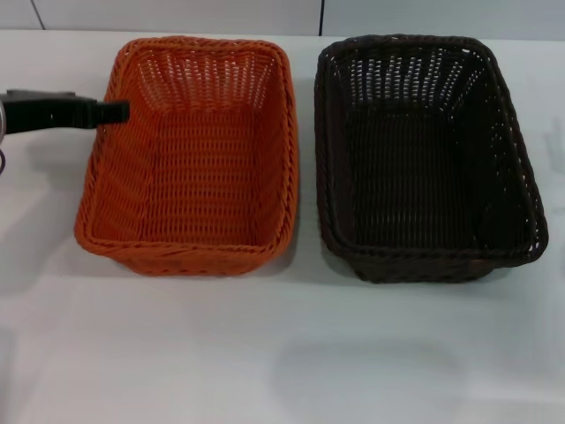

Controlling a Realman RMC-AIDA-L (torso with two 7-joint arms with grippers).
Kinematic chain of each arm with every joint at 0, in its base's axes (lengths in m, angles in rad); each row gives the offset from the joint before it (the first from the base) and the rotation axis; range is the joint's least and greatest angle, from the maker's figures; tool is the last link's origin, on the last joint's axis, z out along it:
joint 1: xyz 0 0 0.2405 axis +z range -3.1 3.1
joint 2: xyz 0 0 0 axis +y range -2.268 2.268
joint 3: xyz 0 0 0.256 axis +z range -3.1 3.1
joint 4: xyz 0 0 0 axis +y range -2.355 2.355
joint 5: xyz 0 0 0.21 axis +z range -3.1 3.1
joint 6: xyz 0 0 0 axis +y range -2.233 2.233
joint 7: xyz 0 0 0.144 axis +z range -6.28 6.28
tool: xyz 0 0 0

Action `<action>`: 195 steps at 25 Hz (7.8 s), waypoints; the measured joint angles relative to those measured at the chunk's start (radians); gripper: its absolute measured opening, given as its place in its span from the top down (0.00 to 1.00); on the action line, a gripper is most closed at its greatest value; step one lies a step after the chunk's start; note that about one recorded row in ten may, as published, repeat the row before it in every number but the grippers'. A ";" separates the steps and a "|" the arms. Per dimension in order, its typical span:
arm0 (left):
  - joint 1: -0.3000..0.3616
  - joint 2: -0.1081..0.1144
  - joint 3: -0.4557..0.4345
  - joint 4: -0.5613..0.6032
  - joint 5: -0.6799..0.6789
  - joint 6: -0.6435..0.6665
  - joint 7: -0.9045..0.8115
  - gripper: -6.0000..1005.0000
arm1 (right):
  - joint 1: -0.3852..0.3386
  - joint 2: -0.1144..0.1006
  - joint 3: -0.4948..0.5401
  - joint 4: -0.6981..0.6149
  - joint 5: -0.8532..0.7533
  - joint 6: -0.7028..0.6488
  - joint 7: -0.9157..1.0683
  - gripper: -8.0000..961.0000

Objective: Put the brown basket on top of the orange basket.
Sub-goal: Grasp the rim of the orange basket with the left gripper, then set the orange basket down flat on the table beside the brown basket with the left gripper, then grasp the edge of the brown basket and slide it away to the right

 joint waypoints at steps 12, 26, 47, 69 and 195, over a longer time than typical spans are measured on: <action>-0.011 -0.001 0.013 -0.082 -0.002 0.024 0.008 0.28 | 0.000 -0.001 0.001 -0.001 0.000 0.003 0.000 0.18; -0.035 -0.003 0.032 -0.149 0.002 0.037 -0.006 0.30 | -0.002 -0.001 0.001 -0.004 0.000 0.006 0.000 0.18; -0.051 0.002 0.037 -0.175 0.000 0.026 0.101 0.76 | -0.003 -0.001 0.001 -0.007 0.000 0.013 0.000 0.18; -0.411 0.069 -0.507 -0.415 -0.232 -0.517 0.916 0.80 | -0.002 -0.001 0.000 -0.021 0.000 0.012 0.000 0.18; -0.037 0.005 0.070 -1.361 0.296 2.274 -0.357 0.16 | 0.402 -0.081 1.099 -1.331 -0.231 -3.360 -0.190 0.22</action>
